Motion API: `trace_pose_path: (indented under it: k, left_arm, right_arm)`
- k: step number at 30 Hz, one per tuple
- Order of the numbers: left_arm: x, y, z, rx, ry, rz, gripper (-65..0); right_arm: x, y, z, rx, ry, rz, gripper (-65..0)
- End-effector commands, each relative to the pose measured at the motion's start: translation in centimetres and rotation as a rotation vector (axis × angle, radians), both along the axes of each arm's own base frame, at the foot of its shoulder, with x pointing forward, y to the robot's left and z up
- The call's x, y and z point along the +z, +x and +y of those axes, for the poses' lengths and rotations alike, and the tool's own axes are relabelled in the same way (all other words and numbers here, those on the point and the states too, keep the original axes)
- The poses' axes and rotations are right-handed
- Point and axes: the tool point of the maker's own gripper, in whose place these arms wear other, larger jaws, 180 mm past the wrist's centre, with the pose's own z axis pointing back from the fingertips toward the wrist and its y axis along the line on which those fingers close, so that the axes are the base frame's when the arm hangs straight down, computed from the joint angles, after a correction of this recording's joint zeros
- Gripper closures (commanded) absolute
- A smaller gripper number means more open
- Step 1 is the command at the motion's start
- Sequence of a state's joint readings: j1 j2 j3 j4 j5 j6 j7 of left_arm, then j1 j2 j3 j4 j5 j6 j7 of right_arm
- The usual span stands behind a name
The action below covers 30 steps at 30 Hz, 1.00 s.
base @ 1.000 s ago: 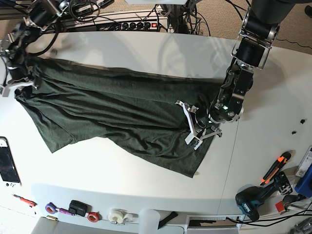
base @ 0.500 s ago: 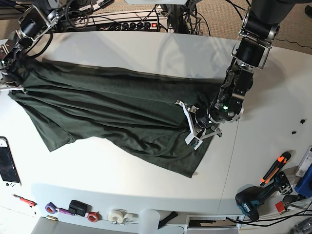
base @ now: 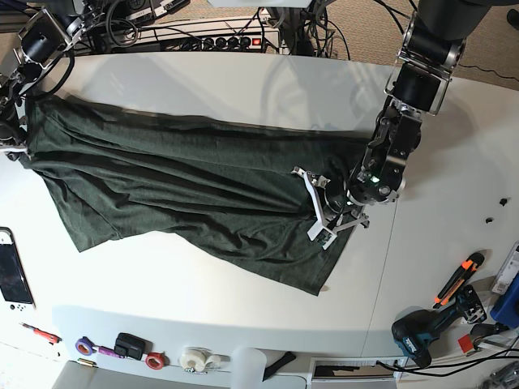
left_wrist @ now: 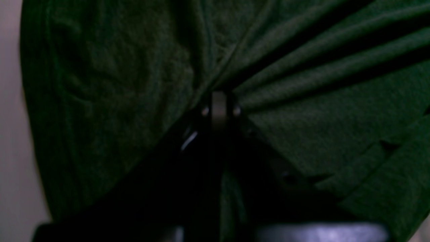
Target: Layout the t-shirt on the table in an organized manner, then fold the t-shirt properly
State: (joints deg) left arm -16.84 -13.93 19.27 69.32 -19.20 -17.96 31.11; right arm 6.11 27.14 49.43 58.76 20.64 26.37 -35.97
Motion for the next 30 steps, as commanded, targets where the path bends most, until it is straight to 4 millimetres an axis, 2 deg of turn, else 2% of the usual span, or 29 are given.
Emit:
trace_pose_path:
  k: [1, 10, 15, 17, 20, 23, 25, 30]
  left_arm:
    - [-2.9, -2.2, 1.7, -0.018, 0.126, 0.122, 0.0]
    - [-3.3, -2.5, 2.7, -0.011, 0.155, 0.142, 0.0]
    - [-3.3, -2.3, 3.7, -0.004, 0.171, 0.137, 0.0]
    - [-2.9, -2.0, 3.5, -0.001, 0.148, 0.114, 0.0]
    - [-1.4, -1.4, 2.0, 0.007, 0.048, 0.079, 0.0]
    - [0.7, -0.9, 0.5, -0.02, -0.018, 0.041, -18.2]
    - [2.2, -0.7, -0.3, -0.049, -0.032, -0.002, -25.5]
    - [6.3, 0.0, -1.6, -0.083, -0.061, -0.107, -25.0]
  right_arm:
    - [3.3, 1.3, -1.2, 0.016, -0.042, -0.078, 0.0]
    - [7.9, 6.2, 1.3, 0.168, 0.052, -0.221, 0.0]
    - [9.7, 7.8, 2.4, 0.216, 0.082, -0.286, 0.0]
    - [9.9, 8.0, 2.7, 0.233, 0.084, -0.299, 0.0]
    - [9.5, 8.2, 3.5, 0.257, 0.099, -0.302, 0.0]
    - [9.0, 8.4, 4.6, 0.281, 0.13, -0.307, 0.0]
    - [9.2, 8.6, 5.1, 0.29, 0.154, -0.334, 0.0]
    - [10.6, 9.0, 6.2, 0.322, 0.242, -0.429, 0.0]
